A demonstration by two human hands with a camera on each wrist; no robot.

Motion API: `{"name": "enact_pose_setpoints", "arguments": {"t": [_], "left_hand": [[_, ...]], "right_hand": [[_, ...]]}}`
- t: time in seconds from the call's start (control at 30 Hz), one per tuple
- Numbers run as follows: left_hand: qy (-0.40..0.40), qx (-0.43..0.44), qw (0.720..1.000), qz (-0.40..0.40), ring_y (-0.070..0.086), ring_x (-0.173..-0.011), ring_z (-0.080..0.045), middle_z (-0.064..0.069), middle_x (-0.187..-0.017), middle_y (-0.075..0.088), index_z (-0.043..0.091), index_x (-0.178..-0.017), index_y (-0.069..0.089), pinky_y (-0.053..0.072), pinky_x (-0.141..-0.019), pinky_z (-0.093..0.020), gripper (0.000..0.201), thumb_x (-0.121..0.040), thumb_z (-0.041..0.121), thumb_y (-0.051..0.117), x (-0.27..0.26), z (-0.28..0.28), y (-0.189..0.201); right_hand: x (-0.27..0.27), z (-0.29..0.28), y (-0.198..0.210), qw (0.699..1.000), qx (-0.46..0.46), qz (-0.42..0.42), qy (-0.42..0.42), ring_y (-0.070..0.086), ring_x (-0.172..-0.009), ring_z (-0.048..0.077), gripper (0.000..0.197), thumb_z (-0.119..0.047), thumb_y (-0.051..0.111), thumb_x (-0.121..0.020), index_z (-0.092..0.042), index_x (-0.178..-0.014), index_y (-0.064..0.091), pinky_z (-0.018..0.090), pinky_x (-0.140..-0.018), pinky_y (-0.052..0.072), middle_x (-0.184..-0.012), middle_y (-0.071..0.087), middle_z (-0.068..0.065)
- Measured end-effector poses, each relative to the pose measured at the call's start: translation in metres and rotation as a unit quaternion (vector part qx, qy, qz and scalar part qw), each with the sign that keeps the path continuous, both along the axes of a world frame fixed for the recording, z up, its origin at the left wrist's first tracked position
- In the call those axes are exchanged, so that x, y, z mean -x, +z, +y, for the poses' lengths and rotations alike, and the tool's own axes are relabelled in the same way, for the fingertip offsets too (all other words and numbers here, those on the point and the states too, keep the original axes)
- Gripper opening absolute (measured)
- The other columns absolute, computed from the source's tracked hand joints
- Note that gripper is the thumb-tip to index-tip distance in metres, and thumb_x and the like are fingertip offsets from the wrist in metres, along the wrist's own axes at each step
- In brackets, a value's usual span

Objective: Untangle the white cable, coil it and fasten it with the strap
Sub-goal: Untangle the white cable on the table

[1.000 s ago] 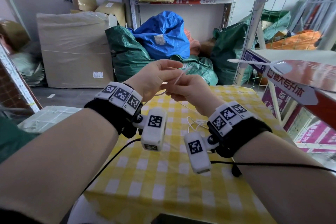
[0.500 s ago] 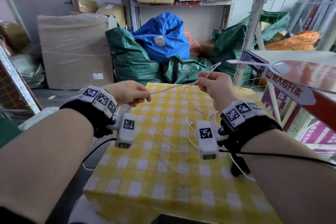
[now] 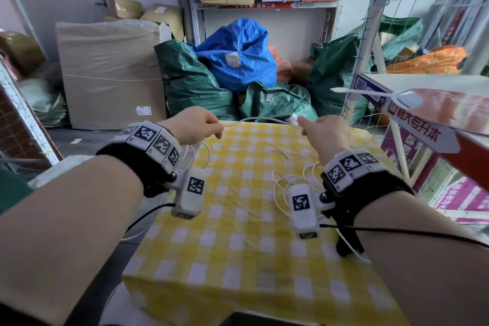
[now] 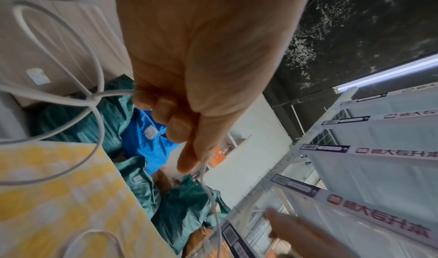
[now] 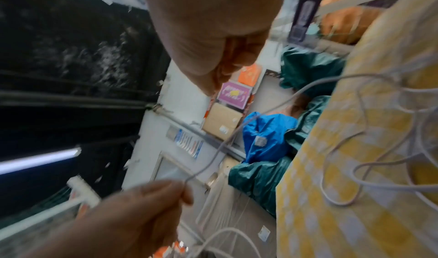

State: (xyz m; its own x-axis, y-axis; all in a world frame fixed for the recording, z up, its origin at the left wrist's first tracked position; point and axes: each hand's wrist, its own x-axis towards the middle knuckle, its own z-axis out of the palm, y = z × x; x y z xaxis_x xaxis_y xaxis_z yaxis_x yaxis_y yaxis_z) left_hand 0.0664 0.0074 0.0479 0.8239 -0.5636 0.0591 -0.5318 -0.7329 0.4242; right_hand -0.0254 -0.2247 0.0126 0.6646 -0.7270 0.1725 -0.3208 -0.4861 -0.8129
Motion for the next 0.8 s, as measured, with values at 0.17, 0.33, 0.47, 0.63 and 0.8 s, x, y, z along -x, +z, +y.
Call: {"name": "enact_pose_setpoints", "arguments": {"t": [0.17,0.33,0.47,0.63,0.8], "left_hand": [[-0.029,0.003,0.999,0.043,0.04,-0.052,-0.015,0.001,-0.06,0.047,0.021,-0.075,0.068,0.034,-0.05,-0.026,0.026,-0.092,0.034,0.053,0.013,-0.023,0.003],[-0.074,0.06,0.992,0.082,0.042,-0.056,-0.012,0.003,-0.061,0.048,0.02,-0.073,0.068,0.036,-0.056,-0.024,0.029,-0.091,0.038,0.055,0.018,-0.026,0.005],[-0.042,0.111,0.988,0.1,0.036,-0.05,-0.014,0.002,-0.055,0.041,0.014,-0.071,0.063,0.034,-0.051,-0.025,0.031,-0.094,0.033,0.053,0.008,-0.017,0.002],[0.057,0.087,0.992,0.071,0.032,-0.046,-0.018,-0.001,-0.049,0.035,0.009,-0.066,0.054,0.03,-0.048,-0.026,0.041,-0.096,0.036,0.048,-0.012,0.01,-0.005],[0.137,0.094,0.979,0.123,0.03,-0.049,-0.02,-0.005,-0.056,0.03,0.007,-0.071,0.053,0.034,-0.048,-0.025,0.035,-0.1,0.023,0.04,-0.024,0.025,-0.019]], "right_hand": [[0.001,0.046,0.018,0.956,0.172,-0.112,0.207,0.06,-0.08,0.007,0.021,-0.021,0.056,-0.091,-0.017,-0.105,0.071,0.024,-0.079,0.049,-0.097,0.069,-0.006],[0.0,0.059,0.013,0.913,0.212,0.018,0.348,0.058,-0.06,0.004,0.022,-0.021,0.051,-0.094,-0.016,-0.097,0.072,0.016,-0.053,0.046,-0.078,0.065,-0.007],[-0.003,0.046,0.008,0.953,0.16,-0.043,0.254,0.05,-0.046,0.0,0.027,-0.023,0.052,-0.096,-0.006,-0.09,0.072,0.019,-0.049,0.045,-0.068,0.063,-0.002],[-0.004,-0.005,-0.001,0.995,0.089,-0.024,0.043,0.065,-0.082,0.03,0.03,-0.019,0.047,-0.095,-0.002,-0.092,0.072,0.041,-0.076,0.056,-0.089,0.07,0.015],[0.006,-0.03,-0.009,0.987,0.082,0.139,-0.019,0.065,-0.097,0.031,0.031,-0.015,0.044,-0.094,0.001,-0.106,0.067,0.037,-0.084,0.055,-0.105,0.068,0.016]]}}
